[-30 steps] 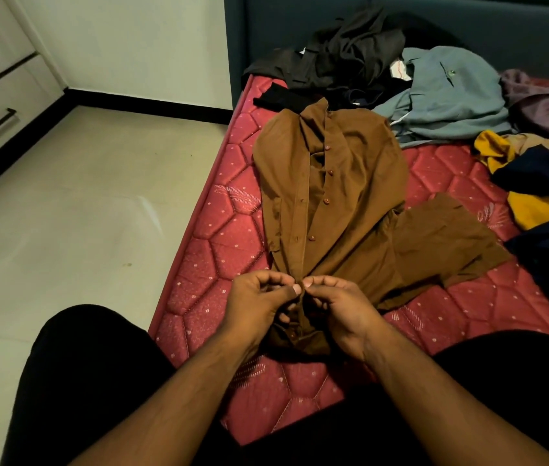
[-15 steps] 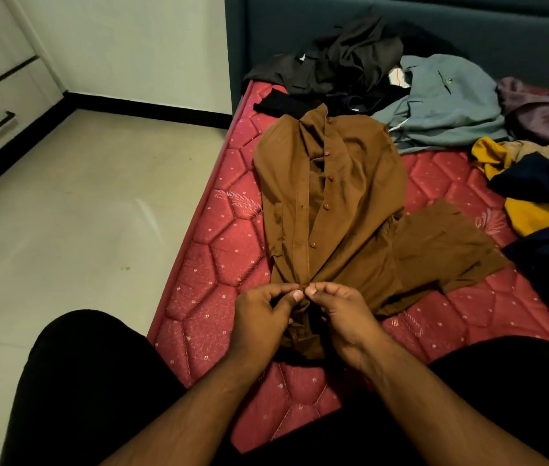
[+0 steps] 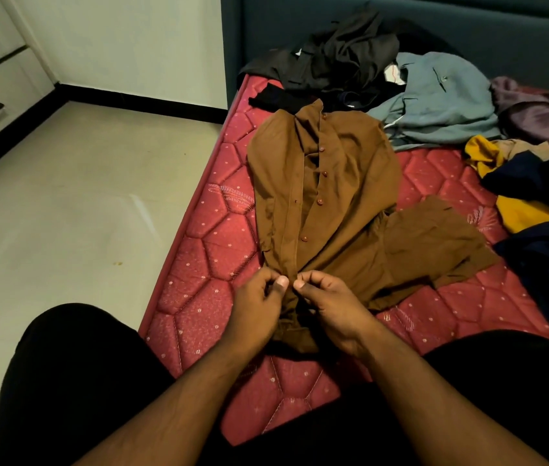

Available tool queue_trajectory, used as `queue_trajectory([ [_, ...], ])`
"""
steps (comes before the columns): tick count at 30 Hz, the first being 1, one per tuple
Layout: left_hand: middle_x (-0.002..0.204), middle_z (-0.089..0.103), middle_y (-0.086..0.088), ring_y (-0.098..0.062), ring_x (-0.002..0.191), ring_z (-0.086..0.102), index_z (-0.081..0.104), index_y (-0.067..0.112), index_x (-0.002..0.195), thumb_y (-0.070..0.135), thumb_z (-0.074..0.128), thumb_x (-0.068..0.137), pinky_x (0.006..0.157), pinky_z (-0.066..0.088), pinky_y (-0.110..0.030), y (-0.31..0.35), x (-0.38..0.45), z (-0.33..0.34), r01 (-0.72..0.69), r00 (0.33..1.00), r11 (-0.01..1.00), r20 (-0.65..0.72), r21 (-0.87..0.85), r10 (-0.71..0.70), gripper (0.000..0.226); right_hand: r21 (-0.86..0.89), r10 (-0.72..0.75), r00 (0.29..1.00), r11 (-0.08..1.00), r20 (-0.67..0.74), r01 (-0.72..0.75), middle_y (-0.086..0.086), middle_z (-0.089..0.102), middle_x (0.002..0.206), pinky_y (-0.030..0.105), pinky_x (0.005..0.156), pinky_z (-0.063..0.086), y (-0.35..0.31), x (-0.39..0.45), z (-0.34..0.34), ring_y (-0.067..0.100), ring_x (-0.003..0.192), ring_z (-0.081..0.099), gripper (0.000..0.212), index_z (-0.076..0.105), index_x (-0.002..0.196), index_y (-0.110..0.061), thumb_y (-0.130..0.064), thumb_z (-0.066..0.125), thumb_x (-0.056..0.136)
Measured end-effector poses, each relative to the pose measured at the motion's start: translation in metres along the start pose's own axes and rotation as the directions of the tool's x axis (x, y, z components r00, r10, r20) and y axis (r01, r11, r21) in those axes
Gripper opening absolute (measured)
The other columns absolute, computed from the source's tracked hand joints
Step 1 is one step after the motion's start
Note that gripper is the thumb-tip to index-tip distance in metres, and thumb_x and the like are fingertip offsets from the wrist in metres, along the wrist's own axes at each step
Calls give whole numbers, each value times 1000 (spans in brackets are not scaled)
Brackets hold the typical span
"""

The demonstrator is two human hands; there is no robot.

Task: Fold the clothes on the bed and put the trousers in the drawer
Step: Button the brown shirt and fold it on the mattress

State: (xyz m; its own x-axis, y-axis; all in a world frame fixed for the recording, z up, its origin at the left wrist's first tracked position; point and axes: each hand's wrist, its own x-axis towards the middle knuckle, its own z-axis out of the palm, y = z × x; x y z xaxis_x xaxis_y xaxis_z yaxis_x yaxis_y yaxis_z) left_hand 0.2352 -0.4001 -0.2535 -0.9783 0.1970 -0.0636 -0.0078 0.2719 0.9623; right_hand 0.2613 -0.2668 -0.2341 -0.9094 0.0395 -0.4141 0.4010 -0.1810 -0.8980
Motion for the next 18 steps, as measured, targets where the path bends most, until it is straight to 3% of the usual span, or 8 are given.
queue_trajectory([
  [1,70,61,1,-5,61,54,60,15,86,19,53,99,60,46,-27,-4,1,0,10,1000,999,-2,50,-10,15,-278,-157,987,950,-20,145,-5,59,67,30,61,44,-1,2,-7,7,59,55,10,59,86,-13,-12,56,95],
  [3,84,64,2,-12,75,61,55,21,99,43,51,96,68,51,-36,-6,-2,2,13,997,974,67,227,-29,22,-845,-474,877,433,82,313,-4,63,91,35,80,45,-2,11,-29,13,87,59,12,65,96,-19,-26,57,91],
  [4,98,64,3,-15,89,61,52,24,110,57,49,91,76,53,-39,-6,-6,4,-4,992,922,118,388,-45,38,-939,-495,860,220,125,263,-4,62,108,39,91,43,-6,13,-41,17,105,57,23,65,109,-24,-34,55,91],
  [7,128,49,0,-21,117,47,35,24,137,56,48,91,97,42,-40,0,-16,11,-100,979,591,184,800,-84,57,-997,-155,985,15,-75,-74,-2,44,140,45,104,36,-17,18,-69,23,130,43,57,38,143,-30,-54,50,92],
  [10,136,46,-2,-25,121,45,30,26,141,36,46,95,100,35,-47,6,-1,0,-206,969,423,243,882,-36,49,-972,-20,983,-142,-184,-185,9,53,129,42,95,47,-23,19,-64,30,117,54,50,52,128,-17,-53,44,95],
  [12,136,48,-2,-28,123,46,39,32,135,32,46,95,104,29,-56,13,23,-26,-263,954,307,294,915,-59,41,-990,82,987,6,-136,-137,15,64,111,34,83,48,-26,14,-44,27,101,64,41,63,110,-8,-43,46,98],
  [15,128,56,-1,-31,123,46,48,40,129,27,41,95,109,14,-61,19,53,-78,-214,972,81,221,973,-84,37,-711,337,934,685,115,-160,4,64,75,30,71,40,-14,-10,-5,9,66,58,26,68,80,-10,-23,54,98],
  [18,123,57,-1,-32,121,46,45,42,136,30,47,92,104,-1,-67,9,51,-105,-31,999,23,31,999,-31,46,-630,148,951,774,271,59,-6,67,92,16,79,44,1,-13,25,0,80,59,19,72,106,-5,-12,57,96],
])
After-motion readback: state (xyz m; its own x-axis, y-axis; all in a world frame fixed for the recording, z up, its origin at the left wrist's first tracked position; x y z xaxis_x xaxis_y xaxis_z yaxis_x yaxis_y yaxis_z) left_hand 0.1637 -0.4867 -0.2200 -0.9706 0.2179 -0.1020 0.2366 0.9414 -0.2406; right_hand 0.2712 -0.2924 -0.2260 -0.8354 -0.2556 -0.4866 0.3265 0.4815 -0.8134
